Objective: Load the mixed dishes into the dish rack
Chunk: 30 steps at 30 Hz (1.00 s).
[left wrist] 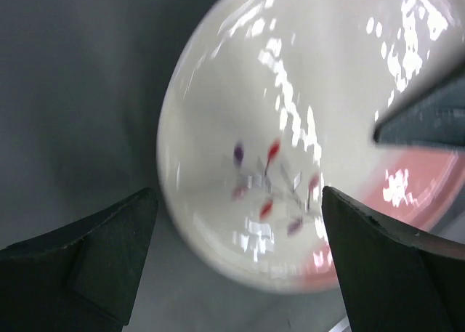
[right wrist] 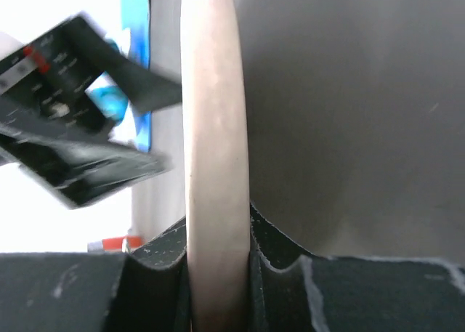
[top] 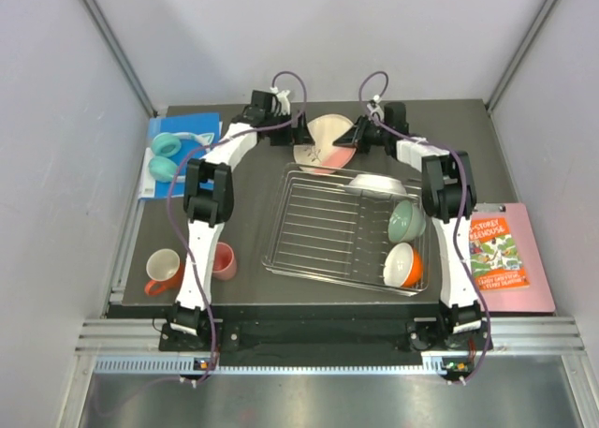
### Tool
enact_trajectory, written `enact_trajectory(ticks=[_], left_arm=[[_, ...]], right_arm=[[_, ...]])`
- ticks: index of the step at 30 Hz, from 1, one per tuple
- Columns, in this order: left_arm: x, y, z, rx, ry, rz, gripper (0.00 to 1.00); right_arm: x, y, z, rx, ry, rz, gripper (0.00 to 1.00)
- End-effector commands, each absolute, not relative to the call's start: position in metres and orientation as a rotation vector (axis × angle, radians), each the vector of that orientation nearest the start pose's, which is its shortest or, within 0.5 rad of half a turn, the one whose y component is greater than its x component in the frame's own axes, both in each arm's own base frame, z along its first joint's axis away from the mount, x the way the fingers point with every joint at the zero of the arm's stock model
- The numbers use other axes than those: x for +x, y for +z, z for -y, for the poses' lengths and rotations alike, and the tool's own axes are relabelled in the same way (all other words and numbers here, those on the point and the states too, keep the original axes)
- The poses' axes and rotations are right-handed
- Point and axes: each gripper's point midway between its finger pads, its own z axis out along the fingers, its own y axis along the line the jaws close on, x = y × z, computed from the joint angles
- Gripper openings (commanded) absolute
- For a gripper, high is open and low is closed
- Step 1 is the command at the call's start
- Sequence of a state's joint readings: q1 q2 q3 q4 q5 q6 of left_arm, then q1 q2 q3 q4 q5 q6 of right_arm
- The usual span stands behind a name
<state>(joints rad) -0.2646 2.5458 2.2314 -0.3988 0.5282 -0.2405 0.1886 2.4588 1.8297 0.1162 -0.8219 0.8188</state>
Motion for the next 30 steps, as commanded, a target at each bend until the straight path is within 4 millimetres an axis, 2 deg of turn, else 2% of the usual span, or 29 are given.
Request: enact_trajectory(ticks=[1, 2, 3, 4, 5, 6, 7, 8, 9, 10, 11, 12, 13, 14, 15, 16, 17, 18, 19, 20, 21, 22, 23, 24, 25, 26, 28, 29, 30], left_arm=[[0.569, 0.210, 0.175, 0.249, -0.873, -2.161, 0.99], [0.566, 0.222, 0.162, 0.228, -0.875, -2.152, 0.99], [0.559, 0.248, 0.150, 0.219, -0.866, -2.121, 0.99], [0.552, 0.252, 0.126, 0.174, -0.851, -2.145, 0.99], [0.544, 0.257, 0.119, 0.172, -0.847, -2.153, 0.99], [0.536, 0.275, 0.102, 0.156, -0.815, -2.137, 0.99], [0.531, 0.280, 0.084, 0.152, -0.774, -2.136, 0.99], [0.519, 0.274, 0.075, 0.130, -0.754, -2.178, 0.99], [0.509, 0.287, 0.067, 0.130, -0.722, -2.168, 0.99], [0.501, 0.290, 0.058, 0.140, -0.689, -2.168, 0.99], [0.489, 0.279, 0.054, 0.120, -0.677, -2.218, 0.99], [0.478, 0.291, 0.049, 0.125, -0.632, -2.207, 0.99], [0.470, 0.290, 0.047, 0.138, -0.601, -2.217, 0.99], [0.460, 0.280, 0.045, 0.130, -0.593, -2.248, 0.99], [0.447, 0.293, 0.046, 0.145, -0.573, -2.225, 0.99], [0.439, 0.294, 0.046, 0.153, -0.560, -2.225, 0.99], [0.431, 0.286, 0.044, 0.142, -0.557, -2.244, 0.99], [0.420, 0.299, 0.045, 0.152, -0.537, -2.211, 0.99], [0.415, 0.298, 0.043, 0.173, -0.507, -2.209, 0.99], [0.408, 0.292, 0.042, 0.170, -0.496, -2.225, 0.99], [0.398, 0.300, 0.042, 0.181, -0.478, -2.201, 0.99], [0.393, 0.299, 0.039, 0.192, -0.451, -2.201, 0.99], [0.386, 0.290, 0.039, 0.193, -0.443, -2.223, 0.99], [0.377, 0.297, 0.040, 0.211, -0.425, -2.203, 0.99], [0.372, 0.294, 0.037, 0.230, -0.395, -2.207, 0.99], [0.362, 0.292, 0.037, 0.236, -0.377, -2.208, 0.99], [0.351, 0.283, 0.034, 0.244, -0.347, -2.226, 0.99], [0.345, 0.287, 0.033, 0.252, -0.329, -2.209, 0.99], [0.340, 0.286, 0.032, 0.262, -0.316, -2.210, 0.99]], right_arm=[[0.596, 0.213, -0.220, -0.049, 1.228, -1.885, 0.00], [0.597, 0.216, -0.217, -0.046, 1.226, -1.892, 0.00], [0.600, 0.222, -0.212, -0.053, 1.213, -1.879, 0.00], [0.603, 0.236, -0.211, -0.069, 1.200, -1.852, 0.00], [0.603, 0.246, -0.208, -0.075, 1.182, -1.840, 0.00], [0.604, 0.254, -0.204, -0.085, 1.164, -1.827, 0.00], [0.606, 0.271, -0.202, -0.104, 1.144, -1.797, 0.00], [0.603, 0.284, -0.199, -0.099, 1.115, -1.798, 0.00], [0.604, 0.298, -0.192, -0.125, 1.064, -1.772, 0.00], [0.601, 0.320, -0.189, -0.145, 1.030, -1.731, 0.00], [0.592, 0.350, -0.180, -0.137, 0.981, -1.701, 0.00], [0.587, 0.368, -0.173, -0.159, 0.936, -1.667, 0.00], [0.580, 0.391, -0.169, -0.174, 0.905, -1.630, 0.00], [0.564, 0.422, -0.162, -0.178, 0.864, -1.597, 0.00], [0.553, 0.440, -0.160, -0.213, 0.823, -1.565, 0.00], [0.542, 0.456, -0.157, -0.224, 0.798, -1.543, 0.00], [0.514, 0.491, -0.152, -0.240, 0.774, -1.485, 0.00], [0.500, 0.503, -0.150, -0.249, 0.763, -1.462, 0.00], [0.488, 0.503, -0.149, -0.250, 0.756, -1.465, 0.00], [0.451, 0.533, -0.149, -0.290, 0.752, -1.403, 0.00], [0.441, 0.521, -0.150, -0.294, 0.757, -1.428, 0.00], [0.422, 0.525, -0.153, -0.312, 0.760, -1.409, 0.00], [0.374, 0.554, -0.158, -0.386, 0.758, -1.311, 0.00], [0.365, 0.533, -0.162, -0.400, 0.762, -1.350, 0.00], [0.346, 0.529, -0.165, -0.429, 0.759, -1.349, 0.00], [0.307, 0.541, -0.168, -0.492, 0.723, -1.286, 0.00], [0.291, 0.498, -0.168, -0.523, 0.674, -1.401, 0.00], [0.268, 0.498, -0.169, -0.591, 0.624, -1.370, 0.00], [0.263, 0.474, -0.170, -0.607, 0.611, -1.423, 0.00]])
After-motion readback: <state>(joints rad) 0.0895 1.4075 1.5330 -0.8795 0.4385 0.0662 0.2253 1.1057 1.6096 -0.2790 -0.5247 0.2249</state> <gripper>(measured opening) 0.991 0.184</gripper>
